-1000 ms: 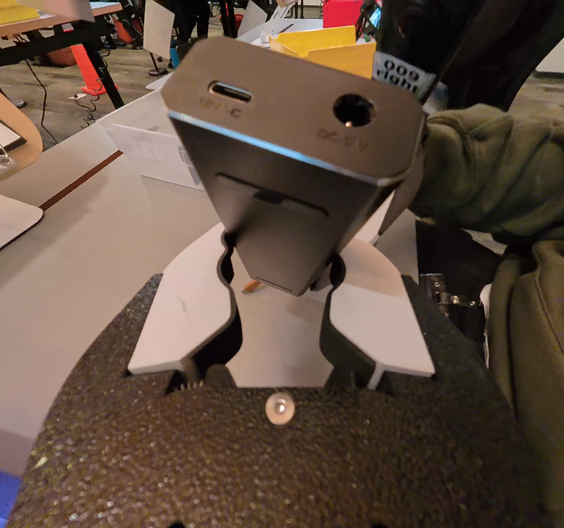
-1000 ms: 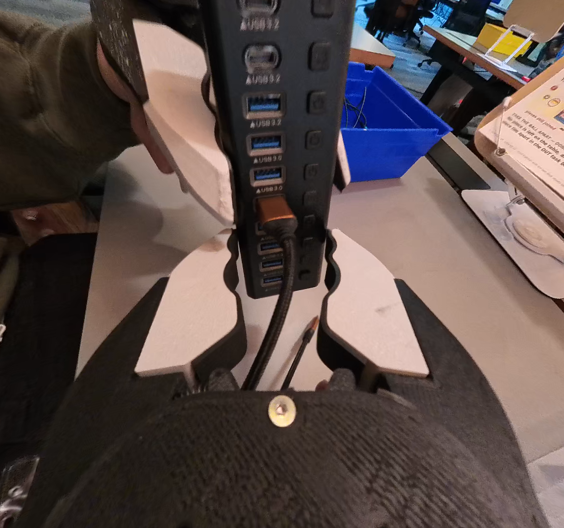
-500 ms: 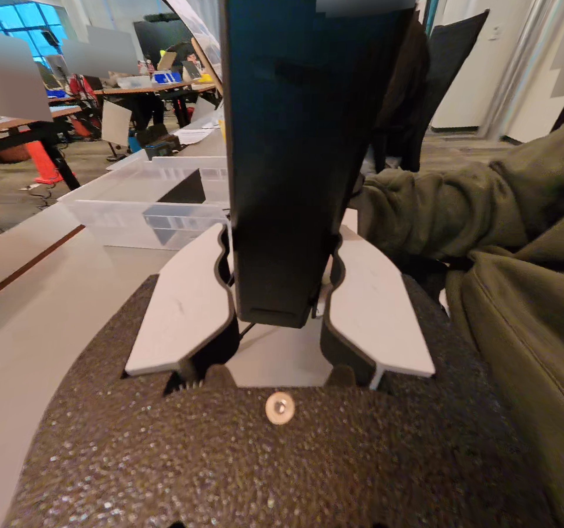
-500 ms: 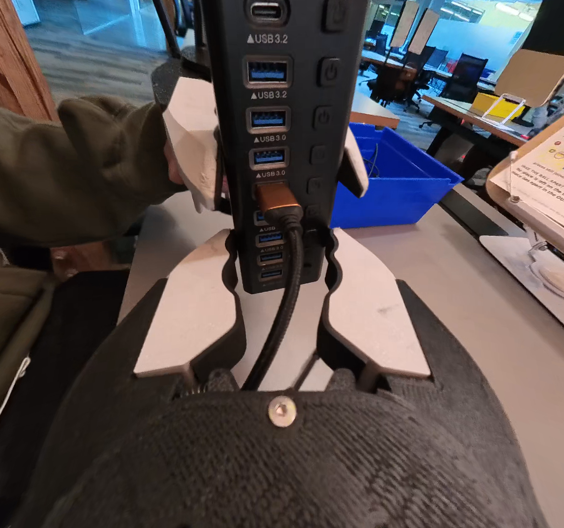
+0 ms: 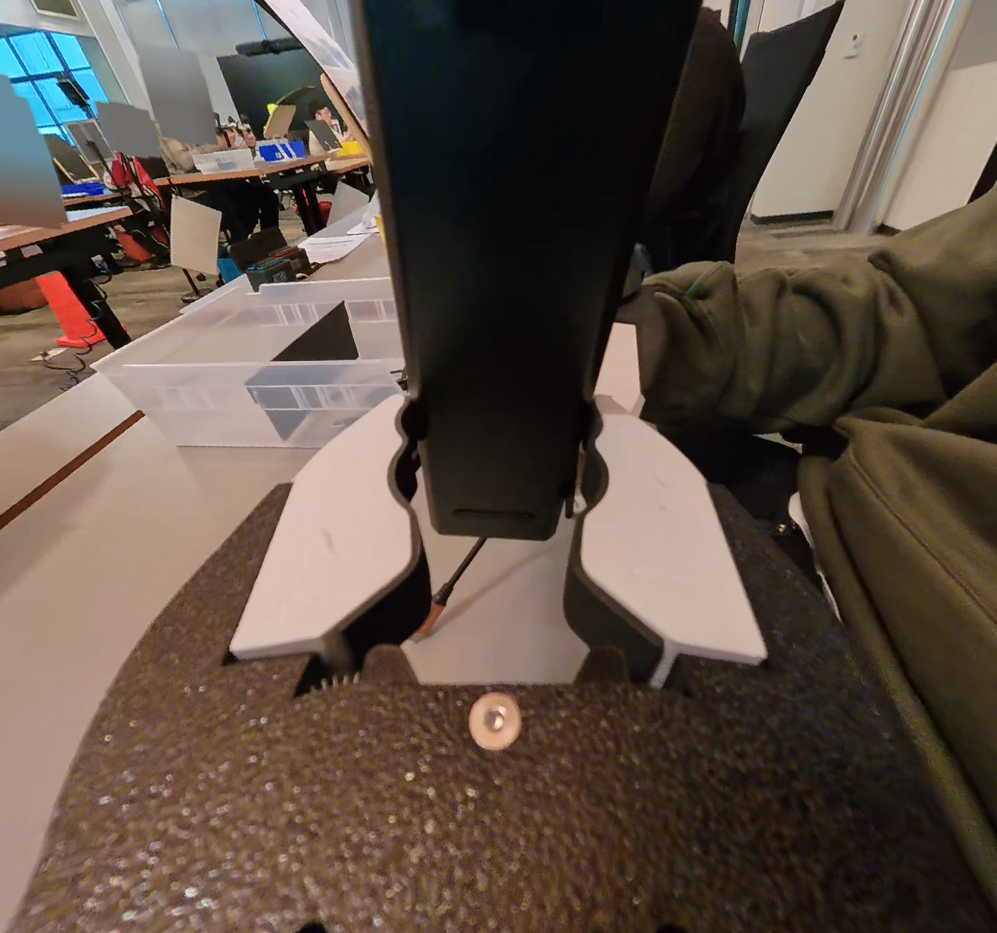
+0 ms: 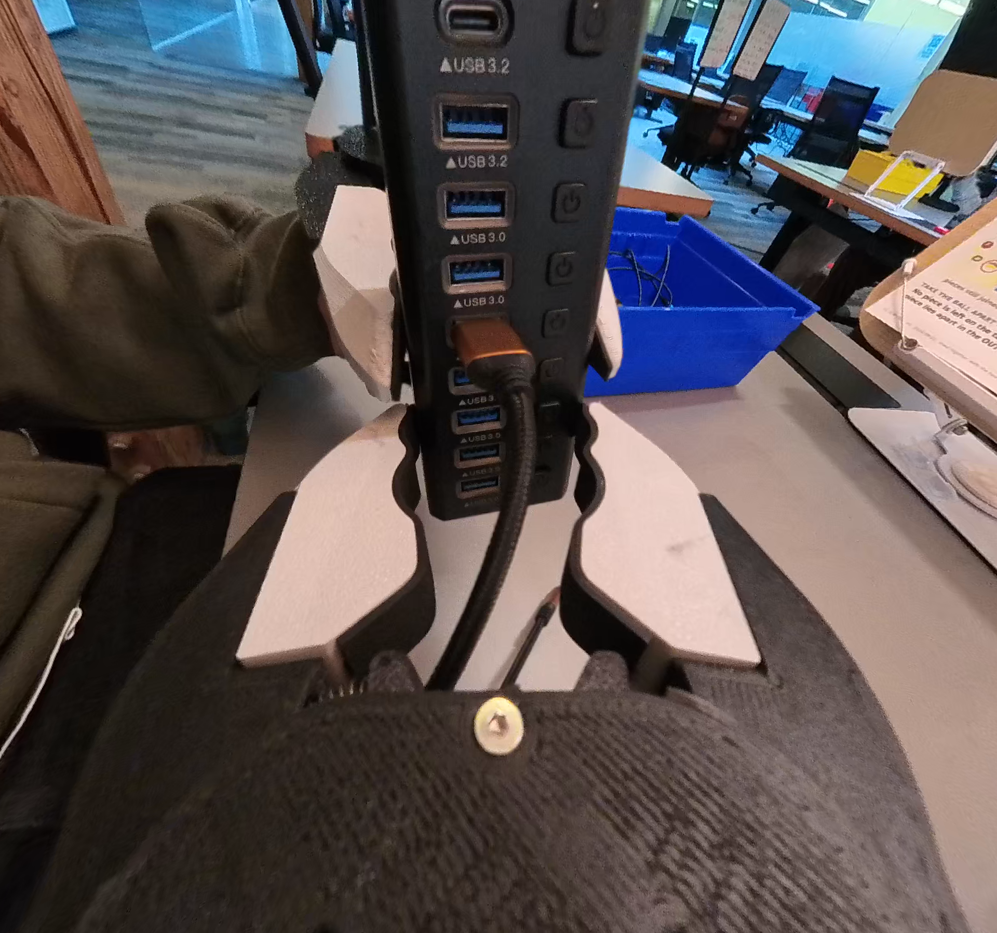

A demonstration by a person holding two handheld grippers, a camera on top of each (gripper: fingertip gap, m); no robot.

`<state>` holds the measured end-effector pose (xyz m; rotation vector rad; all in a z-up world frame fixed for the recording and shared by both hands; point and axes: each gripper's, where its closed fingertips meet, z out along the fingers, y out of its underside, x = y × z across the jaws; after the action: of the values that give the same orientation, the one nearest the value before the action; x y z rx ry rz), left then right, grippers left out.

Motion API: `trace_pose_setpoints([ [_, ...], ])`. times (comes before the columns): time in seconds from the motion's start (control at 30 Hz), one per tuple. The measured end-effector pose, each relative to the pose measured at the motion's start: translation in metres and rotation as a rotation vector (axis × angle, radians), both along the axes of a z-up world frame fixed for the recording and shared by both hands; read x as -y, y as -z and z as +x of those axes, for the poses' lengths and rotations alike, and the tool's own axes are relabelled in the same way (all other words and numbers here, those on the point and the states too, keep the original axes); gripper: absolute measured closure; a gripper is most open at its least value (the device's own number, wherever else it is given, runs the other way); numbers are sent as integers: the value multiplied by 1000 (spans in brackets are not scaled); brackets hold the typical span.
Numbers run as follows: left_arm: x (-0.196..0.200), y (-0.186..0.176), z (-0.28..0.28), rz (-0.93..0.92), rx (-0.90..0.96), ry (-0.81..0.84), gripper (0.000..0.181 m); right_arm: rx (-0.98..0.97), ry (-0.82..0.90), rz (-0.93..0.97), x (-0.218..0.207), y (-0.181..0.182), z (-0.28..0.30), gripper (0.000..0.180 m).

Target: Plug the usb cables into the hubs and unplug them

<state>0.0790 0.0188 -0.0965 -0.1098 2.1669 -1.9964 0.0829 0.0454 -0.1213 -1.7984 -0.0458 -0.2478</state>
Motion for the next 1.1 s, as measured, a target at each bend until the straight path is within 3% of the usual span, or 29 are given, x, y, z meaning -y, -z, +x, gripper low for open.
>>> trace_pose_setpoints([
  [0.47, 6, -8, 0, -109, -39, 13, 121, -58, -33, -14, 3, -2, -2, 123],
  [0.8, 7, -7, 5, -78, 7, -28, 122, -19, 8, -30, 8, -2, 3, 124],
  [0.97, -2, -1, 10, -88, -7, -29, 122, -24, -14, 45, 23, -24, 2, 122],
  [1.1, -10, 1, 8, -71, 28, -10, 122, -48, -35, 74, 41, -51, -1, 134],
])
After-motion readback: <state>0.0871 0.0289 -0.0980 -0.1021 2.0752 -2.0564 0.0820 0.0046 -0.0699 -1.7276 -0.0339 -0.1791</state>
